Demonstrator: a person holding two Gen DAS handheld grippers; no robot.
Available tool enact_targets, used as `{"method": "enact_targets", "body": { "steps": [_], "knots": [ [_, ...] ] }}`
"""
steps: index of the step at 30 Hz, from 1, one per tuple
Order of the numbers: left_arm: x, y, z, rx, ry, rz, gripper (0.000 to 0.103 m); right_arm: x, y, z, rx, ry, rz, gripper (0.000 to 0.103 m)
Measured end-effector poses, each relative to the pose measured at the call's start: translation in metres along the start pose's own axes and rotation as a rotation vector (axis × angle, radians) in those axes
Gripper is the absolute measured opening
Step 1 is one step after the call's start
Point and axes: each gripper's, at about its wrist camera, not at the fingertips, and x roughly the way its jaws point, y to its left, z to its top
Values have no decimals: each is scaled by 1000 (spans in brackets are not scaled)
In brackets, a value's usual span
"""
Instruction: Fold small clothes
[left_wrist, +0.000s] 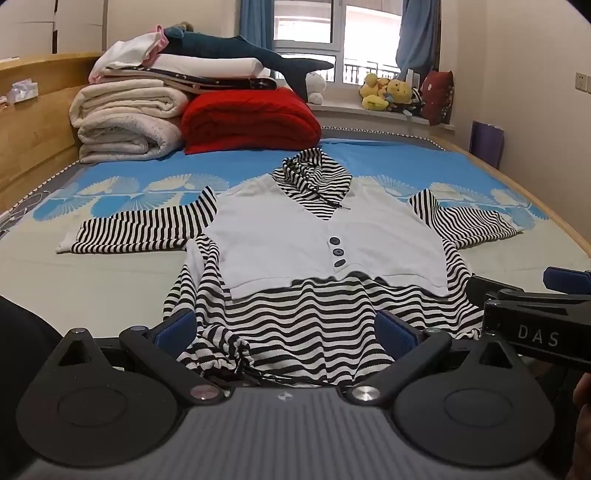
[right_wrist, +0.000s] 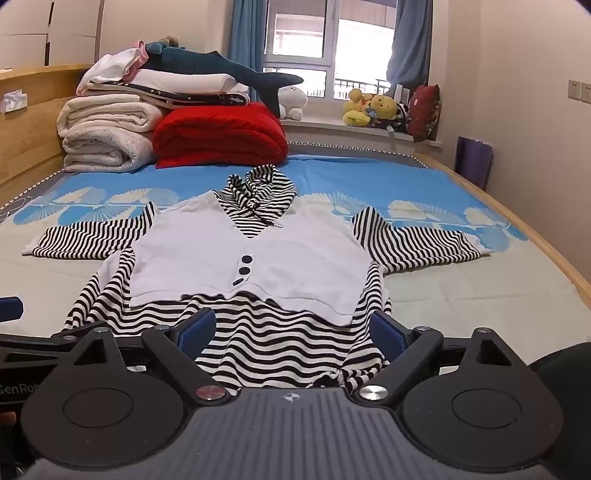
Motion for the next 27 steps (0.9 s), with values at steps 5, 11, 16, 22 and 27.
{"method": "enact_targets", "body": {
  "steps": [5,11,16,22,27],
  "knots": [
    [0,0,-1,0,3,2,102,0,1,0,-1,0,1,91],
    [0,1,-1,-1,1,0,102,0,1,0,-2,0,0,91],
    [0,3,0,-1,0,0,102,0,1,0,-3,0,0,91],
    [1,1,-1,-1,0,0,102,0,2,0,-3,1,-1,91],
    [0,1,-1,0,-2,0,102,0,1,0,-5,-3,-3,91]
  ]
}}
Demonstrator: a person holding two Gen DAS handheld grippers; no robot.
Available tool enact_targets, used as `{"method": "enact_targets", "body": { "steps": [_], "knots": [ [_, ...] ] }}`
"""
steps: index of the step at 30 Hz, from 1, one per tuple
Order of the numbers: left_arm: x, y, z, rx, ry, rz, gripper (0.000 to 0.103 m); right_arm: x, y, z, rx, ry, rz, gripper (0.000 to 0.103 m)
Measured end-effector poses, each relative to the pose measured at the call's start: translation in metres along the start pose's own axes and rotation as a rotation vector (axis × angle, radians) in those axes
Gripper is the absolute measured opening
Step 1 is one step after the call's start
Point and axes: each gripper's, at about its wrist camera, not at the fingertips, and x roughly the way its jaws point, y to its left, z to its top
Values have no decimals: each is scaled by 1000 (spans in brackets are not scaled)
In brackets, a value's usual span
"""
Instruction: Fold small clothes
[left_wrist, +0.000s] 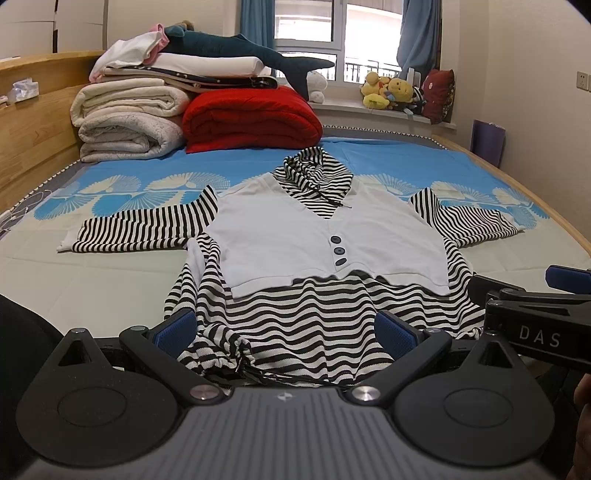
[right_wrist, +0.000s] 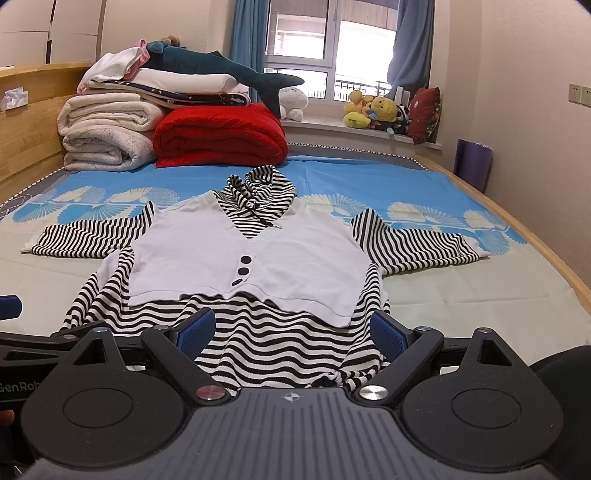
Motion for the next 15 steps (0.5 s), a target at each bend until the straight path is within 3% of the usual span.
{"method": "enact_targets", "body": {
  "steps": [15],
  "knots": [
    [2,8,8,-40,31,18,102,0,-5,2,32,-11,-17,91]
  ]
}}
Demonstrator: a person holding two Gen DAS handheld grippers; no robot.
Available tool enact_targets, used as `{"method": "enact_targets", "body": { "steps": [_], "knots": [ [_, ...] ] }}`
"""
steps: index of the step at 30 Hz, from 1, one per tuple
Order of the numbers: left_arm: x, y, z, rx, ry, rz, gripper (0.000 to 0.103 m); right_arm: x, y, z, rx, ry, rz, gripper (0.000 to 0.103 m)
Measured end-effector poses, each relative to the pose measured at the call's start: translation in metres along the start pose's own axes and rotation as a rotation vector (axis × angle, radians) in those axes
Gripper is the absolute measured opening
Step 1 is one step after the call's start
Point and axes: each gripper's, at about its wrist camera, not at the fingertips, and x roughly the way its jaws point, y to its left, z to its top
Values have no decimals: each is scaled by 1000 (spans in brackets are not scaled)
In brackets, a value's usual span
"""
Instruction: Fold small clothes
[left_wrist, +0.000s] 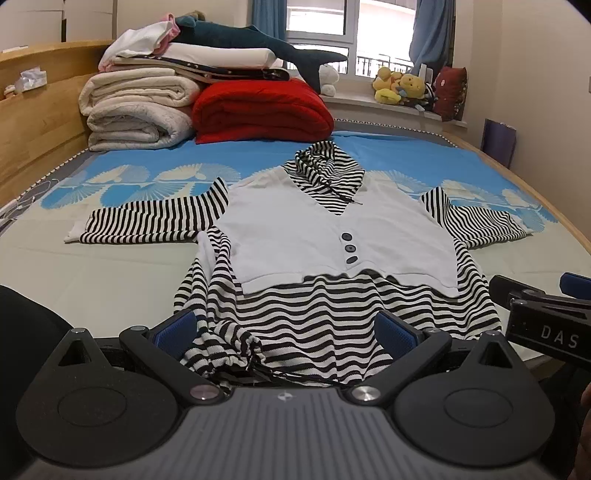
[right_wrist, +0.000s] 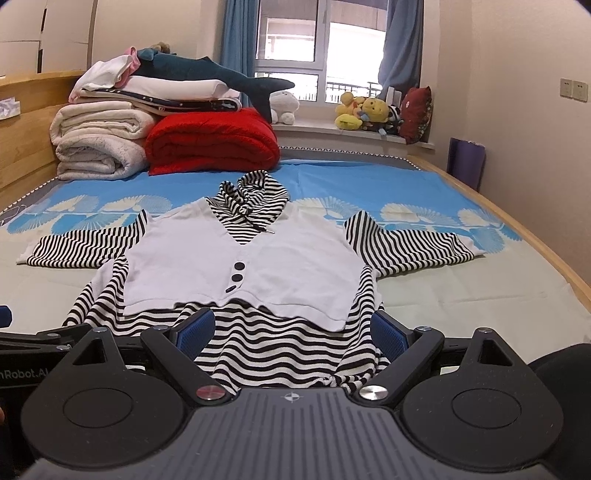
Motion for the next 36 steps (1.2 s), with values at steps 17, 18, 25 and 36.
{"method": "enact_targets", "body": {
  "steps": [17,18,25,36],
  "knots": [
    [24,34,127,-31,-106,0,101,-4,-6,12,66,-77,1,85],
    [35,37,139,-16,-132,14,100,-4,-5,13,67,-92,9,83],
    [148,93,203,-6,-179,25,53,-6,-17,40,46,-162,33,78],
    [311,287,188,-429,82,253,46,98,-10,157,-36,-178,162,78]
  ]
}}
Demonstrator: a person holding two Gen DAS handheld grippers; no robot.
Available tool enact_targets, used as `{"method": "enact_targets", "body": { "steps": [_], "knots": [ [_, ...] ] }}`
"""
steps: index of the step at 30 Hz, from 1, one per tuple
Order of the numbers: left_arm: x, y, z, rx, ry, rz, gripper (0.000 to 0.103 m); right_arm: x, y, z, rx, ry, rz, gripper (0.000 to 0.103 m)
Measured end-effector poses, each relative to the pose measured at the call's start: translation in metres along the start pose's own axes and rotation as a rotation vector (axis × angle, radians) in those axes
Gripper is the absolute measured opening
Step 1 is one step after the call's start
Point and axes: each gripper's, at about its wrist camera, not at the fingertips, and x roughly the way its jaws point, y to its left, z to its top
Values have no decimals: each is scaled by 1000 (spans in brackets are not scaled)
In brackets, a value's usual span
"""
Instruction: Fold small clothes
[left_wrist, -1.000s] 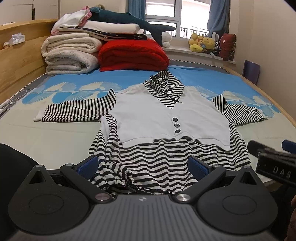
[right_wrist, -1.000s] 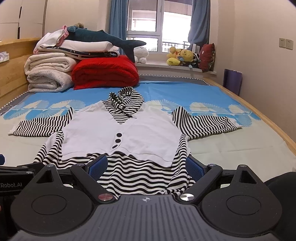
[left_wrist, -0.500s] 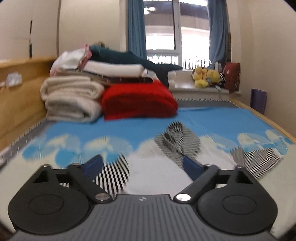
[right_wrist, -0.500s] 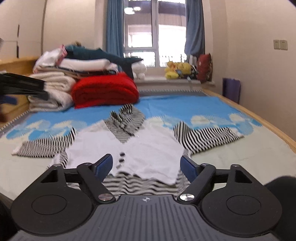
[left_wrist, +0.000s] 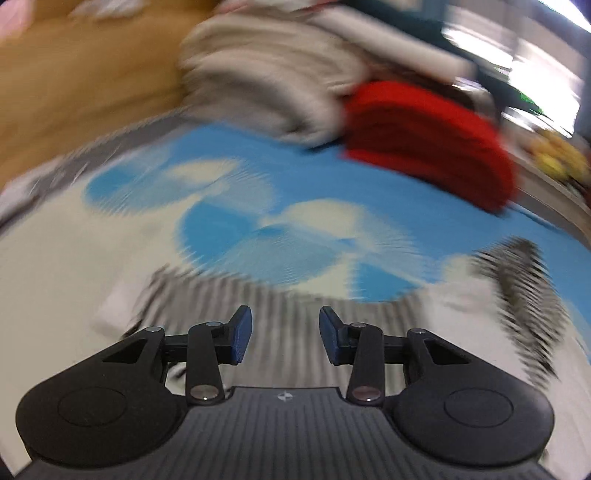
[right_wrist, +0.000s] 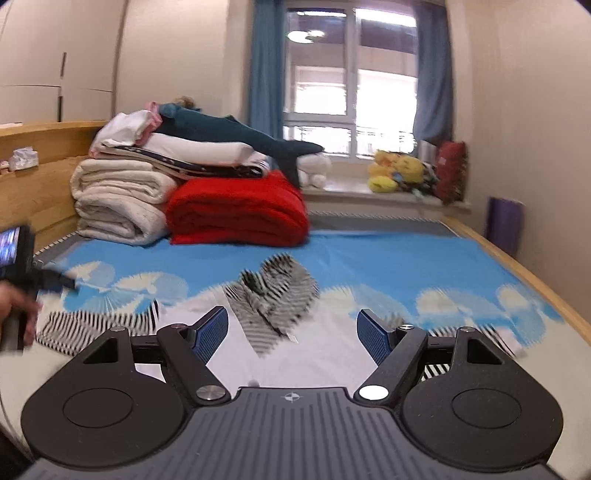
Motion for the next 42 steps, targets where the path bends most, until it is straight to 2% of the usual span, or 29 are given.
{"method": "enact_targets", "body": {
  "steps": [2,4,6,8,10,13,15,16,17,19,21,24,26,30,31,33,34,36,37,38,40,42],
  "knots": [
    [22,40,4,-112,64,93,46,37,0,19,7,7,34,78],
    [46,77,7,-276,130,137,47,70,-3,34,28,20,67,79],
    [46,107,14,-363,125,176,50,104,-5,43,22,31,96,79],
    [46,123,17,-398,113,220,50,133,-5,40,-18,38,91,79],
    [53,134,16,-425,122,218,50,156,-7,26,-50,48,68,79],
    [68,143,6,-485,180,211,49,189,-11,11,-45,159,15,79],
    [79,138,4,-471,178,239,37,202,-18,9,-16,183,23,79],
    [79,133,5,-432,175,260,14,206,-22,9,7,188,21,79],
    [79,126,7,-392,179,275,0,207,-26,9,32,188,16,79],
    [72,112,11,-359,136,299,0,212,-37,8,74,192,-11,79],
    [62,86,19,-283,66,296,0,218,-49,5,104,212,-48,78],
    [32,26,30,-147,-49,198,0,224,-69,4,159,227,-63,60],
    [6,-25,30,-47,-108,75,0,225,-78,6,186,218,-70,49],
    [-41,-123,6,95,-131,-202,0,226,-95,1,235,219,-95,46],
    [-50,-146,-4,126,-118,-267,0,226,-97,-1,249,231,-100,46],
    [-68,-196,-32,197,-48,-447,0,229,-100,-4,273,252,-98,46],
    [-74,-216,-45,228,0,-531,1,230,-102,-5,280,257,-98,47],
    [-81,-253,-75,312,160,-712,9,234,-103,-7,293,271,-99,47],
    [-84,-264,-85,339,204,-761,15,236,-104,-8,302,281,-99,49],
    [-86,-267,-88,347,199,-763,22,239,-105,-9,318,289,-98,50],
    [-84,-261,-85,315,169,-716,37,245,-109,-14,367,312,-93,50],
    [-73,-248,-76,246,151,-626,38,253,-112,-21,431,348,-85,51]
  ]
}}
